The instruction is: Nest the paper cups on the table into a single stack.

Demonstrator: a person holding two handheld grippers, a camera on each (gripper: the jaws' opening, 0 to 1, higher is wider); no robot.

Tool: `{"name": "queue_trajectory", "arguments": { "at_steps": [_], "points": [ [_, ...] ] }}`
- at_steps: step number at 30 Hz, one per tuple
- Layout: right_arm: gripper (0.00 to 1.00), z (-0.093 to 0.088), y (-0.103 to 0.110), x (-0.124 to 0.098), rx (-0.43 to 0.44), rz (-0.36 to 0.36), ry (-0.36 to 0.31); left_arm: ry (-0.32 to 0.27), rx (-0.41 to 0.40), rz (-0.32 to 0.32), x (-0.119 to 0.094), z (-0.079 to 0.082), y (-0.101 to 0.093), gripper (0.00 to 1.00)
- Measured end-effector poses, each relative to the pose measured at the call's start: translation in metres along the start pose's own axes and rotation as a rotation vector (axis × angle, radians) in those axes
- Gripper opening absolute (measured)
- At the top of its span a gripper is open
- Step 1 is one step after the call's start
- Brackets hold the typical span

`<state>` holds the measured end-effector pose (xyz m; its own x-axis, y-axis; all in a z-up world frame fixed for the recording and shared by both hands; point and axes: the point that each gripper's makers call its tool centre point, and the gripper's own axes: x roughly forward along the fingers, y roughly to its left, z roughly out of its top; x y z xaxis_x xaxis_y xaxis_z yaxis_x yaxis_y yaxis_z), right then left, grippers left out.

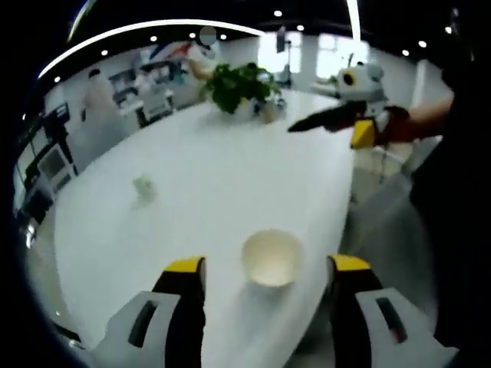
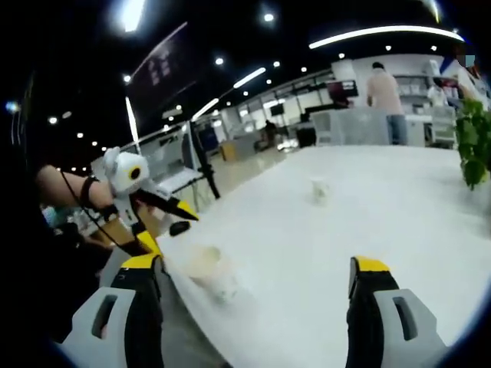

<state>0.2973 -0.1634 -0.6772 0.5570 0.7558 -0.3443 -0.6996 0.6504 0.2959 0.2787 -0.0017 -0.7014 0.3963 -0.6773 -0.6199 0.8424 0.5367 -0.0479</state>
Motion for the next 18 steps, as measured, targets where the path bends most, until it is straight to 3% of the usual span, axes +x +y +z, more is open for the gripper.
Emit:
{"name": "queue_trajectory", "arguments": {
  "at_steps": [4,6,12,14,18],
  "points": [
    [1.0,-0.001,0.003,0.001,-0.005,0.008,0.009,-0.056,-0.036,0.027,-0.009,0.003,0.006,0.69],
    [1.0,0.0,0.004,0.001,-0.003,0.009,0.007,-0.056,-0.043,0.04,-0.012,0.0,0.009,0.7],
    [1.0,-0.001,0.004,0.004,0.01,0.003,0.007,-0.115,-0.088,0.112,-0.02,0.0,0.021,0.84],
    [1.0,-0.001,0.005,0.004,0.014,0.004,0.003,-0.112,-0.085,0.124,-0.021,0.0,0.023,0.91],
    [1.0,-0.003,0.009,0.006,0.012,0.006,0.012,-0.124,-0.087,0.141,-0.027,0.0,0.027,0.94]
  ]
}}
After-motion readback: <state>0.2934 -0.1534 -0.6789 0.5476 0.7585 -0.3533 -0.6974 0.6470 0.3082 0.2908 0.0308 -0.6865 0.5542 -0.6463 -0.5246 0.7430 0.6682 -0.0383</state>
